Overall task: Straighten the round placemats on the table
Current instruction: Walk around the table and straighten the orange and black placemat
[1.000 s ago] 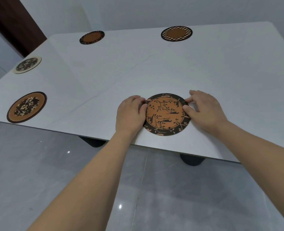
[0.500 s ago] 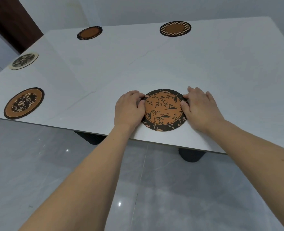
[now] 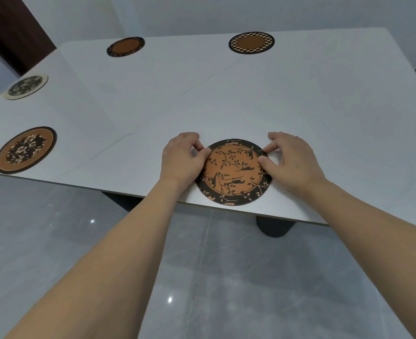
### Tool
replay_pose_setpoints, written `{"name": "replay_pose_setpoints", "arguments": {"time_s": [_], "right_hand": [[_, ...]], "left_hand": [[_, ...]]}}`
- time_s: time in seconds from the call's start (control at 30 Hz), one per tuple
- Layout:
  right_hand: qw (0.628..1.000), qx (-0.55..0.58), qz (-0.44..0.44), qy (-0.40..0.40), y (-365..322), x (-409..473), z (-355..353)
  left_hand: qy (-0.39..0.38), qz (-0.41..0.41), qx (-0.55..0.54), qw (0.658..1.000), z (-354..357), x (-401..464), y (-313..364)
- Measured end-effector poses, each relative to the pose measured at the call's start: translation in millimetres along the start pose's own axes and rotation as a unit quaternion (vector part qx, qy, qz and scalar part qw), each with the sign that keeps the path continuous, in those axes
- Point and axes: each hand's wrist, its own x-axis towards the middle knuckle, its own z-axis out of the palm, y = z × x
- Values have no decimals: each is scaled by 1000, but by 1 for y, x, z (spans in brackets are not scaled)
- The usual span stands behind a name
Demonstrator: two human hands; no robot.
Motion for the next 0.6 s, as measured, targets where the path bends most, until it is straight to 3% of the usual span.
{"name": "replay_pose_setpoints", "arguments": {"time_s": [0.6], "right_hand": [[1000, 1, 12, -9, -5, -3, -2]], "left_hand": [[5, 11, -18, 1000, -1, -1, -1]]}}
